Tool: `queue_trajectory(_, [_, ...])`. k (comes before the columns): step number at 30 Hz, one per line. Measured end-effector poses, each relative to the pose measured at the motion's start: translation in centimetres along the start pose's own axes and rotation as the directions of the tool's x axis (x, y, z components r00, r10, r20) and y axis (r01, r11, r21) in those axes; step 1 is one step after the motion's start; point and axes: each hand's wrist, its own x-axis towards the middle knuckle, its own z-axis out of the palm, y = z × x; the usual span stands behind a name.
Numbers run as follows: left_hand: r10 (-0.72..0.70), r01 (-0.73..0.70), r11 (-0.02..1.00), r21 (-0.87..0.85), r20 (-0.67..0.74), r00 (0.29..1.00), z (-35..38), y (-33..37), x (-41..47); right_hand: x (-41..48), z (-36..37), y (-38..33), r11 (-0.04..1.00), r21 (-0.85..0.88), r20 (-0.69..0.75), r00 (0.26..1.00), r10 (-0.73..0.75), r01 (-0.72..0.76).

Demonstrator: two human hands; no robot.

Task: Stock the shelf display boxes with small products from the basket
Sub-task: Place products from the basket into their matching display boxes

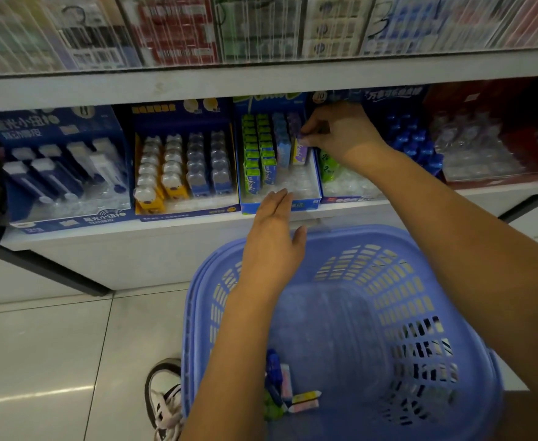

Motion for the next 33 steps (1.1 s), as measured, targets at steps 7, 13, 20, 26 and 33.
queue_trajectory(7, [0.016,-0.016,1.000,0.013,0.014,1.000,0.0,-0.2,0.0,-0.3,0.5,-0.5,0.976,-0.212,0.057,0.998,-0.038,0.049])
queue_trajectory(13, [0.001,-0.026,0.985,-0.171,-0.148,0.989,-0.8,0.0,-1.8,-3.9,-0.5,-1.8,0.984,-0.140,0.053,0.993,-0.103,0.109])
queue_trajectory(20, [-0.377,0.164,0.909,0.383,0.588,0.716,4.6,-4.9,-5.1,-17.4,9.2,1.2,0.993,-0.118,0.790,0.607,0.087,0.010])
queue_trajectory(26, [-0.360,-0.074,0.906,0.417,0.851,0.383,10.7,-9.1,-11.3,-22.9,17.7,4.5,0.980,-0.177,0.970,0.187,0.157,0.096])
queue_trajectory(33, [-0.389,-0.145,0.886,0.441,0.876,0.285,13.4,-11.0,-12.2,-25.3,22.3,5.7,0.975,-0.213,0.977,0.033,0.211,0.059])
